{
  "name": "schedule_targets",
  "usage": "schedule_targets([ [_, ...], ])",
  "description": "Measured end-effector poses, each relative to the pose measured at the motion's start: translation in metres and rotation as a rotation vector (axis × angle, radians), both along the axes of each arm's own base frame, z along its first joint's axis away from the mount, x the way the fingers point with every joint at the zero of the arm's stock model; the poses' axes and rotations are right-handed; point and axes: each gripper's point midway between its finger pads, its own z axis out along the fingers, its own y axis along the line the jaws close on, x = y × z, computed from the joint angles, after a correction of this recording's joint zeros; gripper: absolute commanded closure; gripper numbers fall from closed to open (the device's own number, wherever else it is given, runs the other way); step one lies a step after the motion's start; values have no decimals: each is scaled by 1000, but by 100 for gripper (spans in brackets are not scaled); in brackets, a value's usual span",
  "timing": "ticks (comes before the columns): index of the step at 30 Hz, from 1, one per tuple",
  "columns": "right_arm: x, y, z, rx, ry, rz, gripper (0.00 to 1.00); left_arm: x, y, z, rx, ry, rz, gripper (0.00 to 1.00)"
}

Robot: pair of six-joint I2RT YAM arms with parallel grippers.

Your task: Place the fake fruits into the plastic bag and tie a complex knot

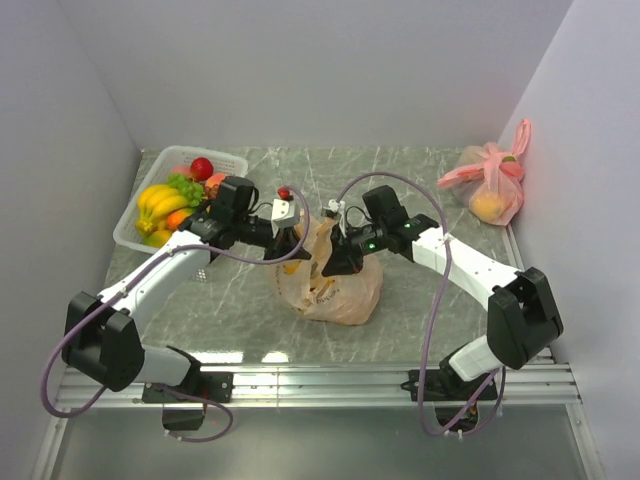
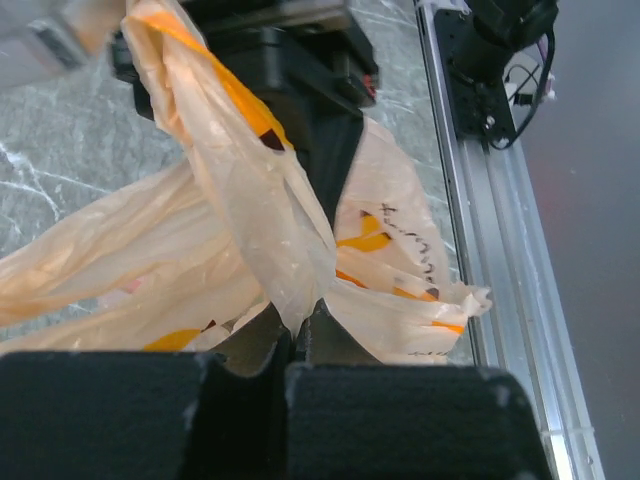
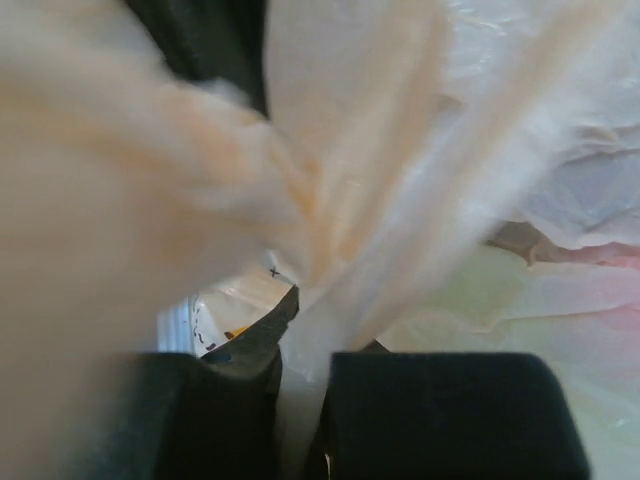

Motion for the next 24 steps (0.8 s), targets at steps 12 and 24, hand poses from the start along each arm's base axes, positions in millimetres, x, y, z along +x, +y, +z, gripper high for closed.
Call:
schedule_targets([
  [12,-8,3,0,-1,45,40,44,2,-7,-9,11,25,-5,98],
  [24,11,-18,8,1,83,-117,14,1,-6,-9,13,26,-7,99],
])
